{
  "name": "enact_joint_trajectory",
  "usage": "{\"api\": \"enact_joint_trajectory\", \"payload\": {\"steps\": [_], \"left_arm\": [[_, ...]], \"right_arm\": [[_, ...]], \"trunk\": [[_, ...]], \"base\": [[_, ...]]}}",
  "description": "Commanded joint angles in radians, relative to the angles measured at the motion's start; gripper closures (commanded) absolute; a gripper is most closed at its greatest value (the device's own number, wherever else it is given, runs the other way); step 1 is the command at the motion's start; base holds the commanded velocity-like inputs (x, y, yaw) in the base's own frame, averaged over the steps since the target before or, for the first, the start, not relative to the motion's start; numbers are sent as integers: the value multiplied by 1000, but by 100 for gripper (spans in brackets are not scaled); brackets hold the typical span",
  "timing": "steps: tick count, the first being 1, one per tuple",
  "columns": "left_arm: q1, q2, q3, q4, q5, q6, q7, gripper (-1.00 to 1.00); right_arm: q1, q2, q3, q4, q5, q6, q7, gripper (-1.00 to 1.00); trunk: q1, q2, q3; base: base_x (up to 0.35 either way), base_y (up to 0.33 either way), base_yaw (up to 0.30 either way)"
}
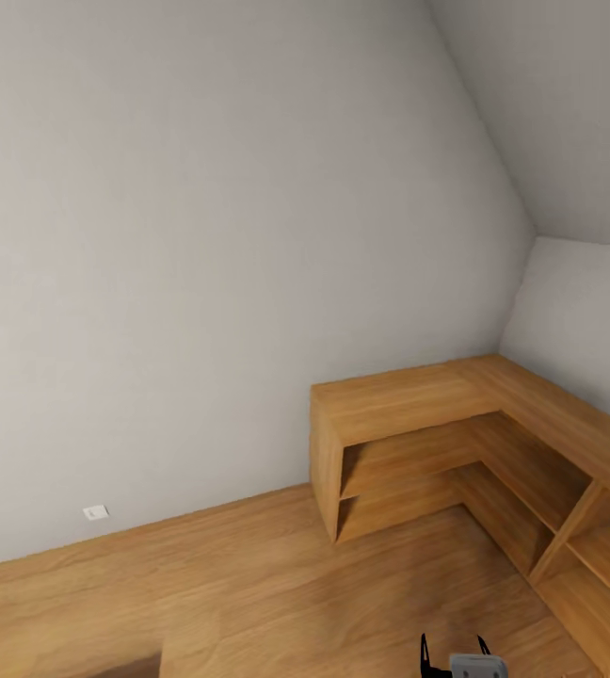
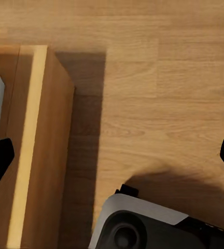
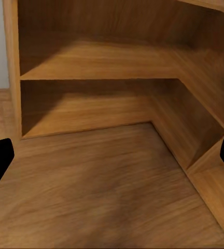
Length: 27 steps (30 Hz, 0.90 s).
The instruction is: In the bedroom, organize the workspace by keeping the computer under the desk, ensuring the monitor is on the desk, placing the keyboard on the desk next to the monitor, placing the mouse on the desk next to the keyboard, moving the folder from the swivel chair onto the desk next to the mouse, stacking the notebook on top of the folder with the pen on top of the notebook, and positioning the swivel chair next to the desk.
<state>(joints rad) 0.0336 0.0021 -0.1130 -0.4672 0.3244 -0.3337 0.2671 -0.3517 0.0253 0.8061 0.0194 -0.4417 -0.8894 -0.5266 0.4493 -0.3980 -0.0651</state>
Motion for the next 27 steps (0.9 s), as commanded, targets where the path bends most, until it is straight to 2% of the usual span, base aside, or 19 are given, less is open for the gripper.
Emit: {"api": "enact_joint_trajectory", "payload": {"steps": [1,5,18,27], "left_arm": [[0,1,-9,-2,7,-2,8,-100],[0,1,-10,-2,7,-2,8,-100],[0,1,-9,-1,7,-2,9,-100],[0,1,-8,-1,7,-2,9,-100]], "right_arm": [[-1,1,8,2,-3,-2,-6,-100],[-1,1,9,2,-3,-2,-6,-100],[-1,1,9,2,-3,-2,-2,-100],[-1,-1,8,2,-4,-2,25,-100]], "trunk": [[1,-2,-1],[1,-2,4],[1,-2,18],[1,-2,28]], "base": [[12,0,-193],[139,0,-195],[285,0,-197],[63,0,-197]]}}
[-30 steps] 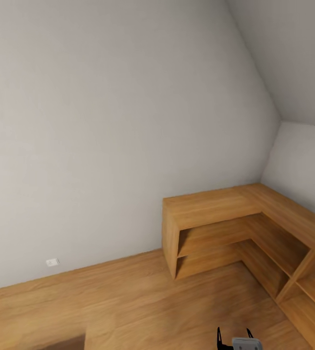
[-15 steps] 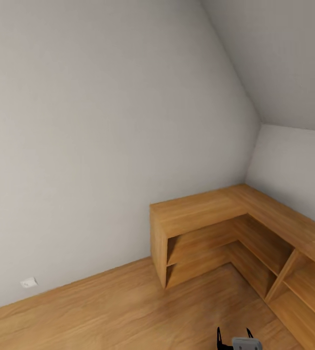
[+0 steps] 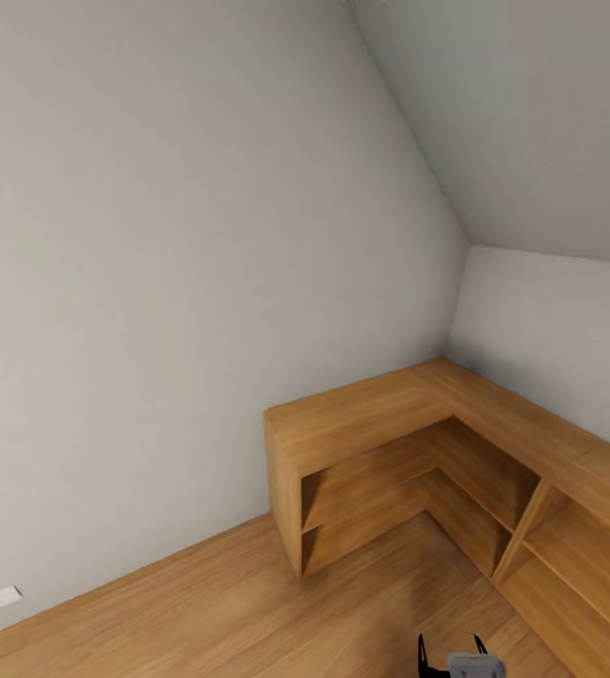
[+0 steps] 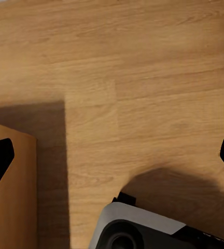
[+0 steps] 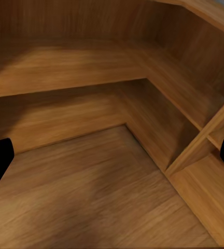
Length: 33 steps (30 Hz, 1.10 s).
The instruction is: In the bedroom, organize the workspace by keeping the computer under the desk, ensuring the monitor is on the desk, placing the keyboard on the desk next to the monitor, placing the mouse on the desk next to the keyboard, moving the folder from the swivel chair onto the desk next to the mouse, stacking the notebook on top of the folder with the pen on top of the notebook, and positioning the swivel chair next to the desk.
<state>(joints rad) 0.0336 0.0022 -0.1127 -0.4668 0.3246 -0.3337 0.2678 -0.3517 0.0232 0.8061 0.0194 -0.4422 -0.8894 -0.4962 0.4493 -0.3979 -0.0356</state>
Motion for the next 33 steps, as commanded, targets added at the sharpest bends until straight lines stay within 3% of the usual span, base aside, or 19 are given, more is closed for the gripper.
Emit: {"api": "enact_joint_trajectory", "payload": {"steps": [1,12,26,33], "left_arm": [[0,1,-8,-2,7,-2,8,-100],[0,1,-8,-2,7,-2,8,-100],[0,1,-9,-2,7,-2,7,-100],[0,1,-8,-1,7,-2,7,-100]], "right_arm": [[-1,0,8,2,-4,-2,-5,-100],[-1,-2,9,2,-3,-2,-4,-100],[-1,-2,8,2,-3,-2,-4,-100],[-1,-3,8,2,-4,-2,-4,-100]], "trunk": [[1,-2,-1],[1,-2,11],[1,-2,26],[1,-2,34]], "base": [[6,0,-197],[4,0,-197],[281,0,-195],[110,0,-195]]}}
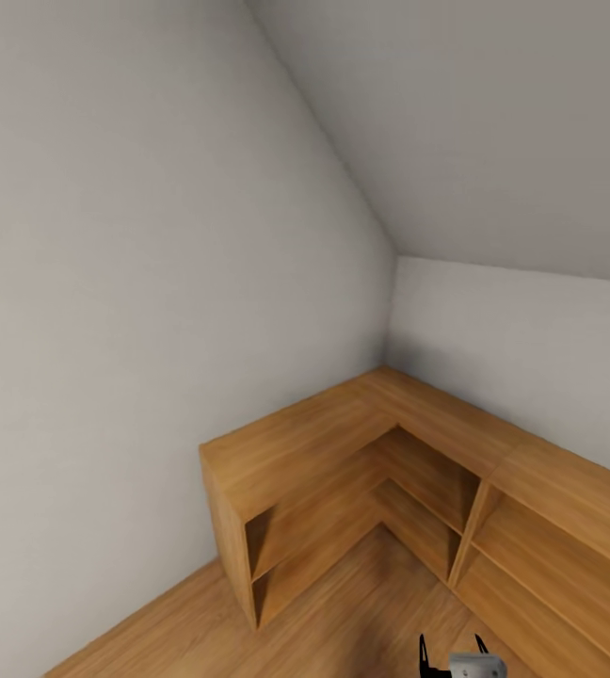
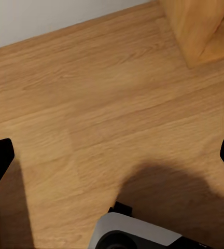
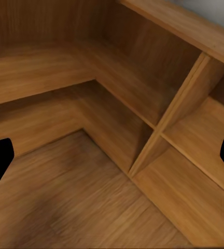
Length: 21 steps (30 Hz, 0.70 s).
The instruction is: In the bedroom, organize the workspace by keeping the computer under the desk, ensuring the monitor is on the desk, placing the keyboard on the desk next to the monitor, placing the mouse on the desk next to the keyboard, moving the folder from the swivel chair onto the desk next to the mouse, stacking the notebook on top of the folder with the pen on top of the notebook, and positioning the swivel chair next to the desk.
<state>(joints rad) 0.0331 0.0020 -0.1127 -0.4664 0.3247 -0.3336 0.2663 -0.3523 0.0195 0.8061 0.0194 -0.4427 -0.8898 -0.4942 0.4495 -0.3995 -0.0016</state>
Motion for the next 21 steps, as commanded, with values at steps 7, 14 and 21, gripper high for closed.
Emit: {"api": "enact_joint_trajectory", "payload": {"steps": [7,14,21], "left_arm": [[1,1,-9,-1,7,-1,8,-100],[1,1,-9,-1,7,-1,8,-100],[1,1,-9,-1,7,-1,8,-100]], "right_arm": [[0,1,8,2,-3,-1,-6,-100],[0,0,8,2,-4,-1,-6,-100],[0,-1,8,2,-4,-1,-6,-100]], "trunk": [[0,-1,7],[0,-1,15],[0,-1,23]], "base": [[11,0,-195],[2,0,-196],[0,0,-200]]}}
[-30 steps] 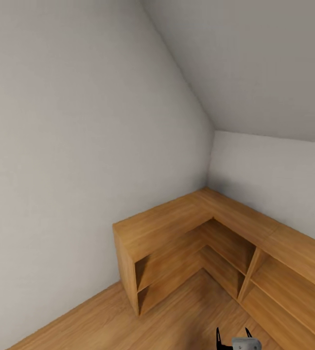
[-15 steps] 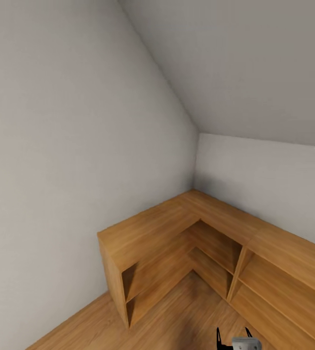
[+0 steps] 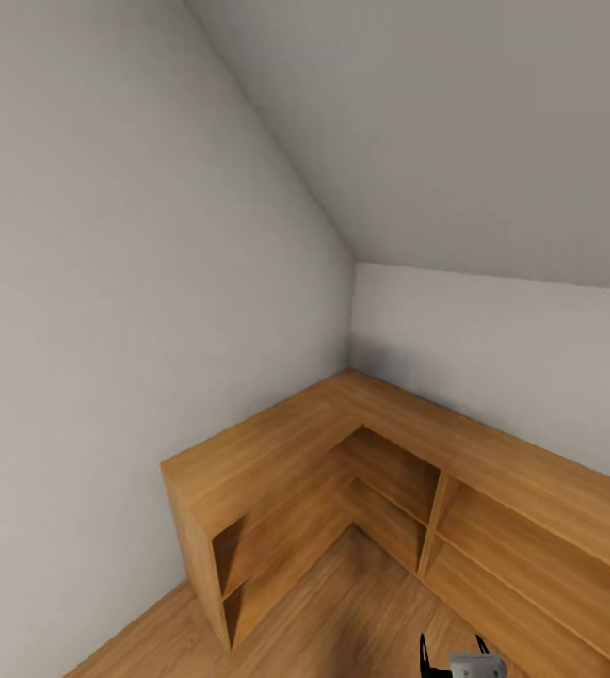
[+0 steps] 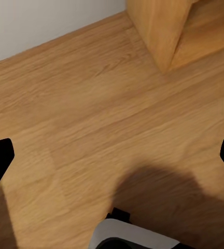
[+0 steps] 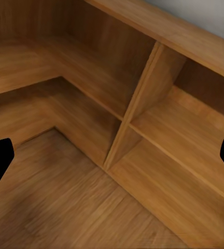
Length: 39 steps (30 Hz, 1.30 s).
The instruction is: In the bedroom, organize the workspace by keeping the computer under the desk, ensuring the monitor is on the desk, placing the keyboard on the desk next to the monitor, placing the mouse on the desk next to the keyboard, moving the folder from the swivel chair onto the desk next to the mouse, stacking the notebook on top of the folder with the pen on top of the notebook, and positioning the swivel chair next to the desk.
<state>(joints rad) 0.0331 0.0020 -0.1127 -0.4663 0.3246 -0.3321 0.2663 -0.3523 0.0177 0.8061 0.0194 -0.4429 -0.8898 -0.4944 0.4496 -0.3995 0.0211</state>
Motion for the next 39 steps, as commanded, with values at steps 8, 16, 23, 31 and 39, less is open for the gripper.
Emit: {"api": "enact_joint_trajectory", "payload": {"steps": [8,16,23,31,39], "left_arm": [[1,1,-9,-2,8,-2,8,-100],[1,1,-9,-2,8,-2,8,-100],[1,1,-9,-2,8,-2,8,-100],[1,1,-9,-2,8,-2,8,-100],[1,1,-9,-2,8,-2,8,-100]], "right_arm": [[0,1,5,1,-10,-1,-7,-100],[0,2,-2,-1,-15,0,-8,-100],[0,2,-3,-1,-15,0,-9,-100],[0,2,-4,-1,-16,0,-8,-100],[0,4,-4,-1,-16,0,-9,-100]], "trunk": [[0,0,7],[0,0,8],[0,0,8],[0,0,8],[0,0,8]], "base": [[0,0,-215],[0,0,-243],[0,0,-249],[0,0,-250],[0,0,-251]]}}
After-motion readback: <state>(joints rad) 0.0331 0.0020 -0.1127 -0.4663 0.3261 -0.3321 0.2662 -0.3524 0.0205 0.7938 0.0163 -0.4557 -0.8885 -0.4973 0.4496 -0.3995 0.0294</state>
